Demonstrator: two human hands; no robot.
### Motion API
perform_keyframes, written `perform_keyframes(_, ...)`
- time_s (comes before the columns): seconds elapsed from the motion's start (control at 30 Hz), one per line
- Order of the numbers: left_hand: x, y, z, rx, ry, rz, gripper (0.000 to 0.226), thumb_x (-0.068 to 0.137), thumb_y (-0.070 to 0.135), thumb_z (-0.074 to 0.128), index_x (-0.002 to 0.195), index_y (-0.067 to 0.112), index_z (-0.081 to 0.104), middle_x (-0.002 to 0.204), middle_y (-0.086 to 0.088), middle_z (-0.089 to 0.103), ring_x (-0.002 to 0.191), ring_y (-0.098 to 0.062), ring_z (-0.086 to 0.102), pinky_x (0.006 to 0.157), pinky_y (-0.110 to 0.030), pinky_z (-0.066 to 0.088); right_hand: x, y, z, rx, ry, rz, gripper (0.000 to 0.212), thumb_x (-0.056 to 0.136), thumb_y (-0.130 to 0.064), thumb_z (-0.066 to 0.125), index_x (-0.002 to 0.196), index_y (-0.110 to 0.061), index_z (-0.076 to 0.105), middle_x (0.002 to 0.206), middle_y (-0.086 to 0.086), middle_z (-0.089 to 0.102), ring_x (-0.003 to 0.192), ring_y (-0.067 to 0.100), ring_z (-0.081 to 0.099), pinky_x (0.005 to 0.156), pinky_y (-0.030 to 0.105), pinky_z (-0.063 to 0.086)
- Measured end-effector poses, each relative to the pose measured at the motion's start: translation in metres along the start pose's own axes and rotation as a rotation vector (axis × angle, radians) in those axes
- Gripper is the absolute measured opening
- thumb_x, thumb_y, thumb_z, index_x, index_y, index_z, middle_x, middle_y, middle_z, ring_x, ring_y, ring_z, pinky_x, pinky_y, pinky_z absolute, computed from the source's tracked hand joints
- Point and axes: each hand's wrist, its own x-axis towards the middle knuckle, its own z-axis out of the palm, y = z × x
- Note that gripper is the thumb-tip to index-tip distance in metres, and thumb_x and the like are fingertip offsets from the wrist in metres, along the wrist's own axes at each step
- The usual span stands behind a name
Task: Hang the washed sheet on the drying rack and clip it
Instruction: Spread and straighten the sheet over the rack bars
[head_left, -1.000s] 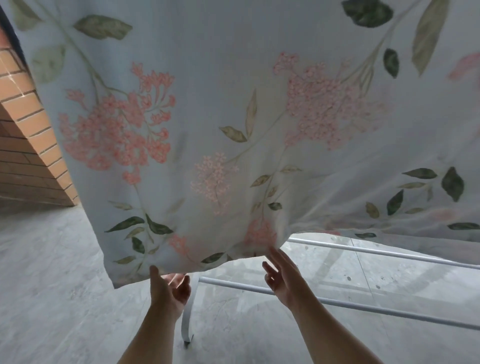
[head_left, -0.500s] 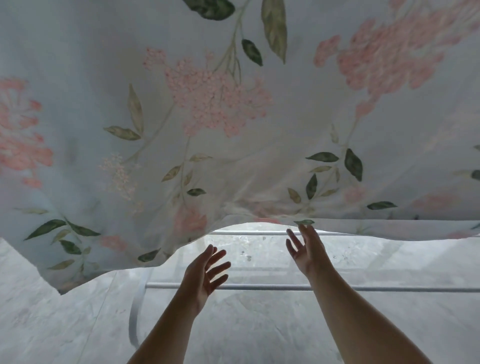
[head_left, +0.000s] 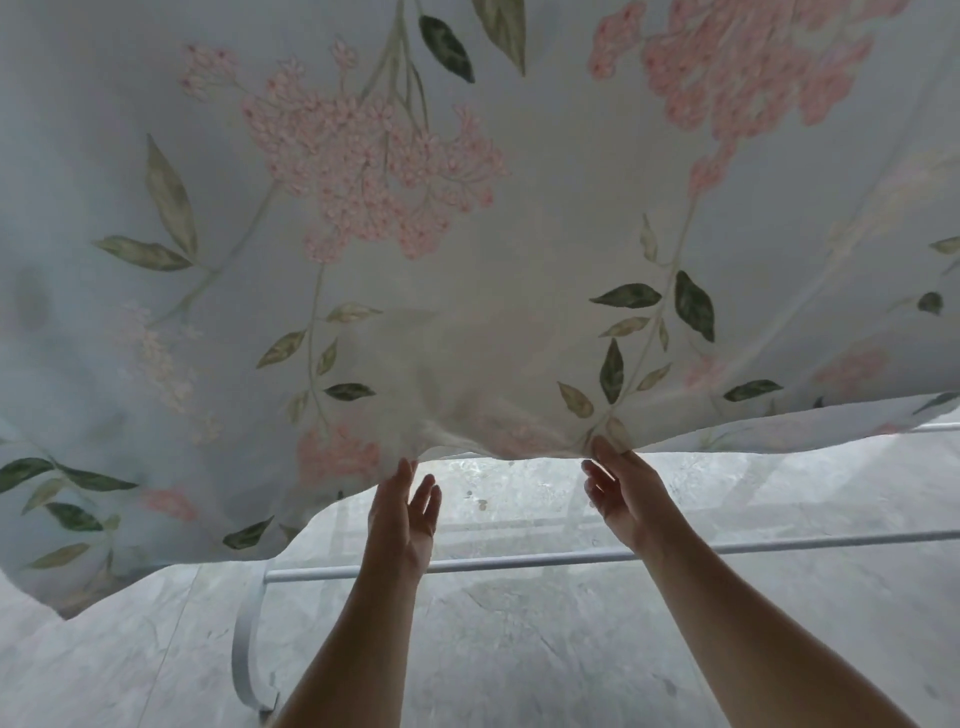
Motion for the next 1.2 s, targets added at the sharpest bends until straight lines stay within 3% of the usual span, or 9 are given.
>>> perform_keyframes(0.1,0.007,0.002,-0.001,-0.075,0.018,0.046,0.006,0.091,0.014,0.060,0.096,0.016,0.058,0.081,0.005,0.057,0.063,-0.005,0.054,0.049,-0.014,0.048,-0.004,0.001,-0.007,0.012,-0.009,-0.018,0.015,0.085,-0.013,0.066,0.099,-0.008,0.066,0.080,0.003,0.068,0.069,0.011,0.065,0.057,0.020,0.055)
perform_keyframes(0.17,0.006,0.003,-0.002,-0.090,0.042,0.091,0.007,0.092,0.008,0.058,0.090,0.014,0.061,0.076,0.005,0.059,0.054,-0.003,0.058,0.048,-0.013,0.048,-0.006,0.004,-0.009,0.043,-0.007,-0.034,0.016,0.086,-0.011,0.064,0.101,-0.005,0.065,0.079,0.005,0.068,0.067,0.010,0.067,0.058,0.020,0.056)
perform_keyframes(0.37,0.002,0.009,-0.011,-0.071,0.131,0.182,0.006,0.091,0.002,0.057,0.091,0.004,0.063,0.093,-0.006,0.067,0.066,-0.009,0.070,0.064,-0.022,0.059,-0.007,0.018,-0.009,0.089,-0.007,-0.095,0.013,0.090,-0.003,0.057,0.102,-0.001,0.063,0.085,0.009,0.070,0.069,0.013,0.069,0.062,0.022,0.058)
perform_keyframes(0.53,-0.003,0.009,-0.017,-0.049,0.193,0.189,0.005,0.090,0.000,0.059,0.089,0.003,0.063,0.078,-0.005,0.072,0.063,-0.011,0.071,0.058,-0.021,0.057,-0.009,0.028,-0.007,0.105,0.006,-0.101,0.011,0.090,-0.001,0.056,0.098,0.000,0.064,0.082,0.010,0.071,0.069,0.014,0.070,0.062,0.023,0.058)
perform_keyframes(0.67,-0.007,0.007,-0.018,-0.034,0.220,0.163,0.004,0.090,0.001,0.059,0.089,0.003,0.062,0.084,-0.009,0.069,0.061,-0.012,0.070,0.062,-0.024,0.059,-0.013,0.032,-0.011,0.119,0.013,-0.087,0.013,0.087,-0.002,0.059,0.099,0.001,0.064,0.082,0.011,0.071,0.071,0.015,0.070,0.062,0.023,0.057)
perform_keyframes(0.77,-0.008,0.007,-0.015,-0.032,0.218,0.147,0.006,0.089,0.000,0.060,0.094,0.000,0.062,0.077,-0.007,0.071,0.065,-0.014,0.071,0.063,-0.024,0.059,-0.016,0.032,-0.014,0.117,0.001,-0.085,0.018,0.080,-0.005,0.064,0.097,0.001,0.064,0.080,0.010,0.072,0.072,0.016,0.070,0.062,0.024,0.057)
perform_keyframes(0.97,-0.008,0.005,-0.013,0.009,0.236,0.070,0.026,0.090,0.001,0.059,0.114,-0.008,0.055,0.098,-0.015,0.065,0.081,-0.024,0.067,0.064,-0.029,0.060,-0.018,0.033,-0.016,0.087,0.021,-0.095,0.010,0.087,-0.002,0.060,0.095,-0.001,0.065,0.086,0.014,0.070,0.075,0.019,0.070,0.063,0.025,0.058)
perform_keyframes(1.1,-0.021,-0.002,-0.029,0.300,0.084,-0.221,0.034,0.094,0.018,0.057,0.116,-0.002,0.042,0.119,-0.023,0.048,0.083,-0.033,0.067,0.064,-0.039,0.058,-0.022,0.039,-0.028,-0.015,-0.031,-0.041,0.044,0.074,-0.022,0.069,0.115,-0.008,0.060,0.110,0.008,0.069,0.097,0.024,0.069,0.070,0.032,0.058)
perform_keyframes(1.2,-0.039,-0.011,-0.031,0.625,0.096,-0.266,0.031,0.092,0.014,0.058,0.116,-0.003,0.049,0.117,-0.022,0.056,0.086,-0.033,0.065,0.066,-0.044,0.058,-0.030,0.052,-0.054,-0.041,0.028,0.040,0.059,0.073,-0.029,0.075,0.125,-0.012,0.054,0.117,0.006,0.067,0.103,0.025,0.067,0.074,0.034,0.055)
